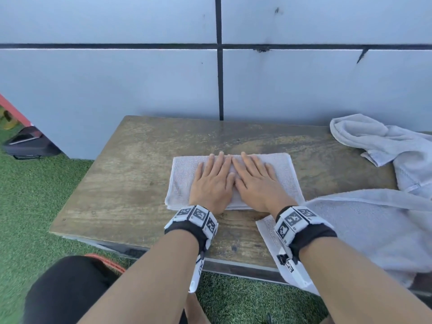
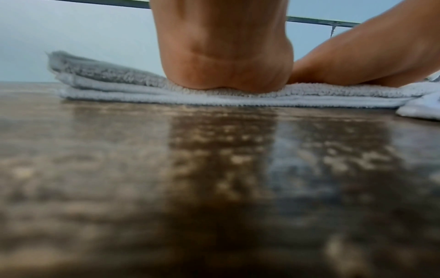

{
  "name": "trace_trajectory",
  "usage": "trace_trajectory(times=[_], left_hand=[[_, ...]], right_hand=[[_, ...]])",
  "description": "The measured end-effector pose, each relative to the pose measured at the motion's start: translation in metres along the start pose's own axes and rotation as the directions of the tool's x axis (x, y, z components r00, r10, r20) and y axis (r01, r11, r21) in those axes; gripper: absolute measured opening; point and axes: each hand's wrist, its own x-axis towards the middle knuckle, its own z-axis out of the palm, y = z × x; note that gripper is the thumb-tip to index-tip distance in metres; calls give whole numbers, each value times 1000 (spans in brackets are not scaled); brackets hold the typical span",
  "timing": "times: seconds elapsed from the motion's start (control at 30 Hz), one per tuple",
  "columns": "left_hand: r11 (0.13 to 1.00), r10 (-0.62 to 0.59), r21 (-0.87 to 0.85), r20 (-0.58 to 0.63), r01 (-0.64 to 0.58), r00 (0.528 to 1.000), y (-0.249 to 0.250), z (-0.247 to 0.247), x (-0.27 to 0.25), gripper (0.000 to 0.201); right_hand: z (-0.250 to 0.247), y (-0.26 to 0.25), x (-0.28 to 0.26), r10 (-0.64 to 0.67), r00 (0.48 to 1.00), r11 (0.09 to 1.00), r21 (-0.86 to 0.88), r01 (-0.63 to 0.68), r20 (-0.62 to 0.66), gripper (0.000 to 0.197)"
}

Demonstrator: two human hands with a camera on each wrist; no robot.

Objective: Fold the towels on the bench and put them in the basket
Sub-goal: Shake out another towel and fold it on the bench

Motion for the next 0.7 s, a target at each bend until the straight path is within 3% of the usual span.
trace_trajectory(times=[0.23, 0.7], left_hand=[[999, -23, -24, -10, 23, 1000, -4, 1, -1, 57], [991, -134, -29, -54, 133, 989, -22, -4, -9, 62]], right_hand=[[3, 15, -7, 57, 994, 998, -16, -59, -95, 59], [-2, 27, -13, 148, 983, 989, 6, -148, -109, 61]])
